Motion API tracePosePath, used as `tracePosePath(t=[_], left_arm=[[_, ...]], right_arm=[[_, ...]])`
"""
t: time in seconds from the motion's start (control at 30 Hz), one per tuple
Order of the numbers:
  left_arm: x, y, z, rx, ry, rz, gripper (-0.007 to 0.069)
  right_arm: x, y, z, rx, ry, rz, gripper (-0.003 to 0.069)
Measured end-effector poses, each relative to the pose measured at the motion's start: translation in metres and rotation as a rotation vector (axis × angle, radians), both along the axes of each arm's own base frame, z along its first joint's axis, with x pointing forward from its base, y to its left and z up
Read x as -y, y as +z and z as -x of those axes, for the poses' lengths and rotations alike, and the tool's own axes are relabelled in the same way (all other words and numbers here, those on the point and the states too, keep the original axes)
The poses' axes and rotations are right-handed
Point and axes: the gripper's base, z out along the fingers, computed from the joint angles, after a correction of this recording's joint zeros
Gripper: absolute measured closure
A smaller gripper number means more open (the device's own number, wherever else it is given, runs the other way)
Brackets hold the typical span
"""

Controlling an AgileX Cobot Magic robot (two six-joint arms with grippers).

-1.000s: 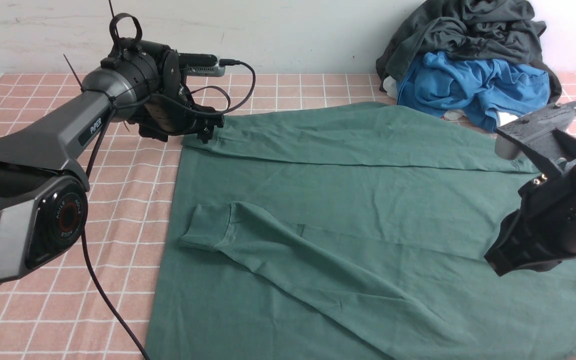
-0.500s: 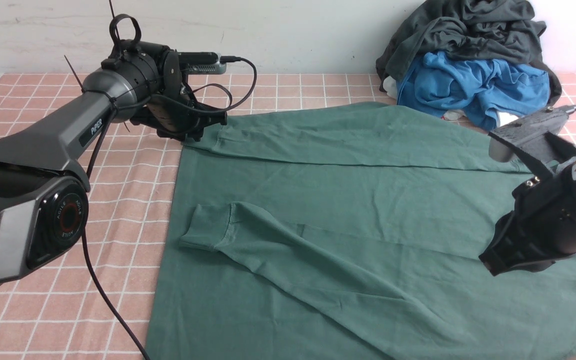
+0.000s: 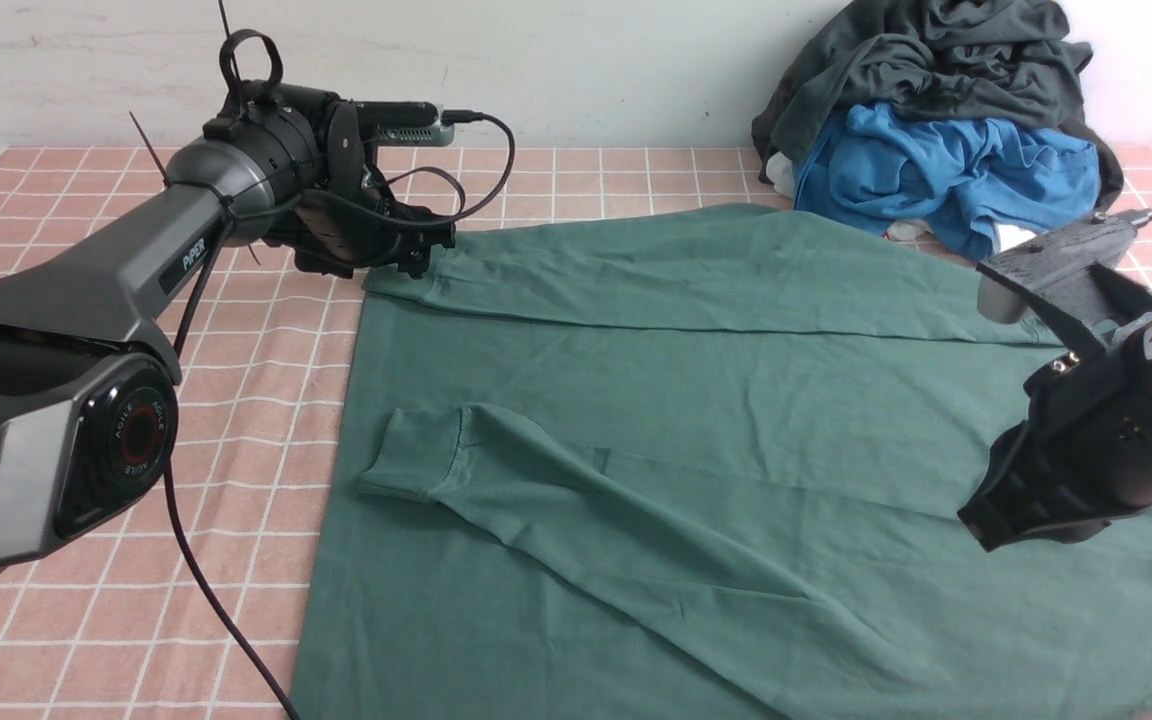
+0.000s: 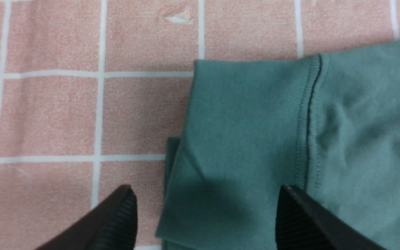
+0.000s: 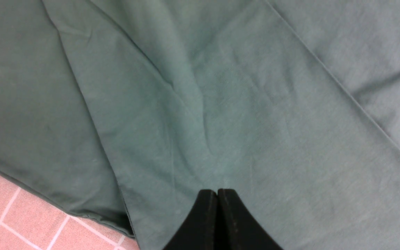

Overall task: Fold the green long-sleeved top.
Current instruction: Use the left arm to clamp the cuff farthest from it

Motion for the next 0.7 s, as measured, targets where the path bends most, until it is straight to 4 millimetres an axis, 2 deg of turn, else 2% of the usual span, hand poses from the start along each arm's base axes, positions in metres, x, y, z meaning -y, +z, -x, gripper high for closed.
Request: tracePosePath(t=[0.1, 0.23, 0.53, 0.7], left_arm=[[0.0005, -0.0075, -0.0002, -0.017, 0.0, 0.003, 0.0138], [0.0006, -0.009, -0.0002, -0.02, -0.004, 0.002, 0.0204], [0.0007, -0.0087, -0.0003, -0.019, -0.006, 0.001, 0.045], [0.0006, -0.0059, -0.0002, -0.016, -0.006, 0.001, 0.0482]], right_arm=[[0.0, 0.0, 0.0, 0.0, 0.0, 0.0, 0.0673], [0.0, 0.0, 0.0, 0.0, 0.0, 0.0, 0.0673], [0.0, 0.0, 0.0, 0.0, 0.0, 0.0, 0.0673], [0.0, 0.0, 0.0, 0.0, 0.0, 0.0, 0.0673]])
